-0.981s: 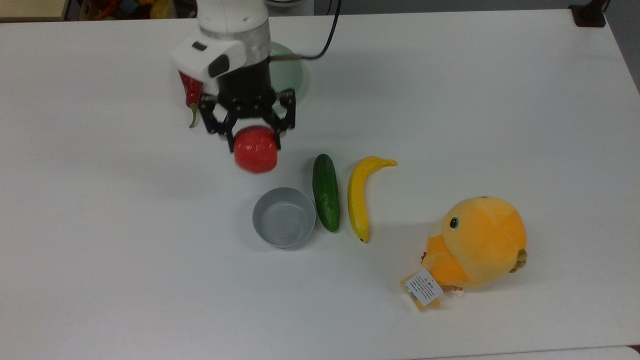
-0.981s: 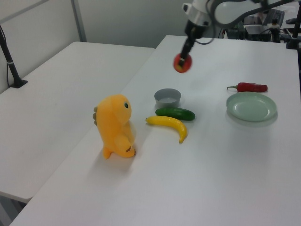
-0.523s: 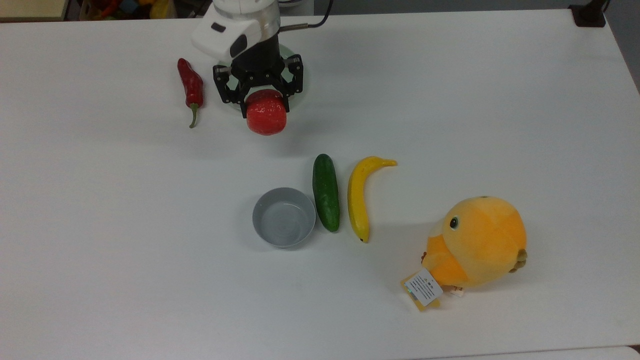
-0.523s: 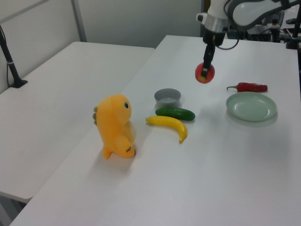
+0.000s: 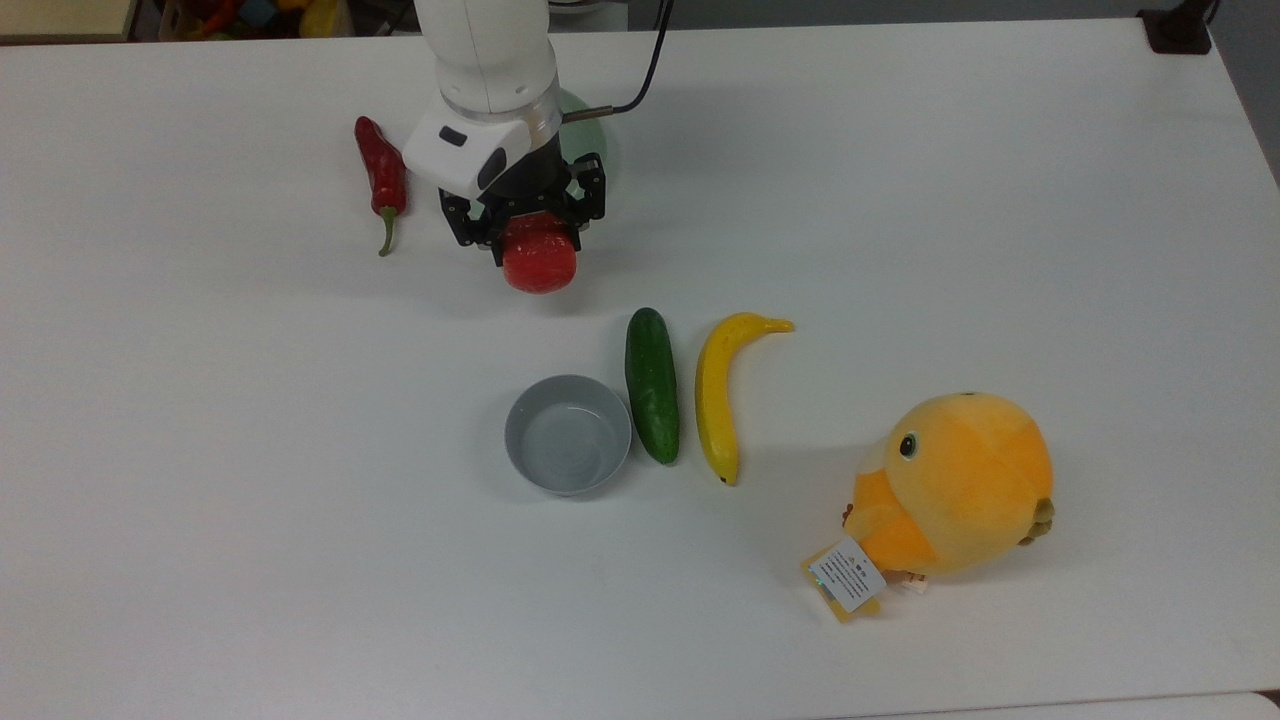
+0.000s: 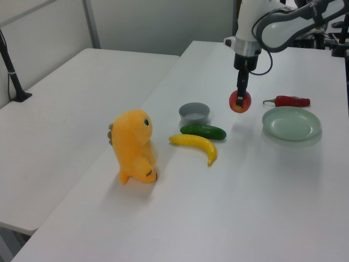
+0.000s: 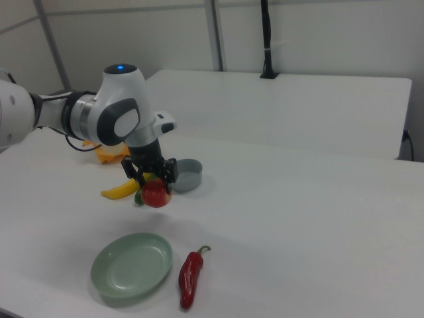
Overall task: Red apple placed in the center of the desktop
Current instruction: 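Lower the red apple onto the table beside the green plate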
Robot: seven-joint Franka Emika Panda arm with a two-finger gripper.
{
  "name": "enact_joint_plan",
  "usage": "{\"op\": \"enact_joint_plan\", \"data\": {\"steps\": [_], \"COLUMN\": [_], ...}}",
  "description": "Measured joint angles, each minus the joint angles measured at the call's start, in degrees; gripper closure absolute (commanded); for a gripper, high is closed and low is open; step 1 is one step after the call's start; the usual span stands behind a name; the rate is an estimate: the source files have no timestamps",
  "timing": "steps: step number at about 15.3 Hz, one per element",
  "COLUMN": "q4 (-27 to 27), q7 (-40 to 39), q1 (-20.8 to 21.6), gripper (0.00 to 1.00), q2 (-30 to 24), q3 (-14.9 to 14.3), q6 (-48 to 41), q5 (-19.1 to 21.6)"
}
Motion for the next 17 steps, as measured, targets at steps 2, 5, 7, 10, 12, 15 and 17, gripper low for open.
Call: {"op": "enact_joint_plan", "data": {"steps": [2,5,7,10,12,15,17], "q4": [-0.04,-0.66,-1.32,-1.39,-1.39,-1.36,-1.26], "q7": [-0.45,-0.70,-0.70,-0.71,-0.74,-0.74,-0.74], "q1": [0.20,1.04,1.25,1.18,1.19,1.18,1.18], "gripper": [0.64,0.60,0.07,0.00,0.00,0.00,0.00], "q2": [1.16,2.51,2.96,3.12,3.11,3.11,3.10], "q3": [0.00,0.04,0.03,0.03,0.03,0.03,0.03], "q6": [0.00,0.00,0.00,0.00,0.00,0.00,0.00], "q5": [-0.26,-1.36,-2.06,-2.16,-2.17,-2.17,-2.17]}}
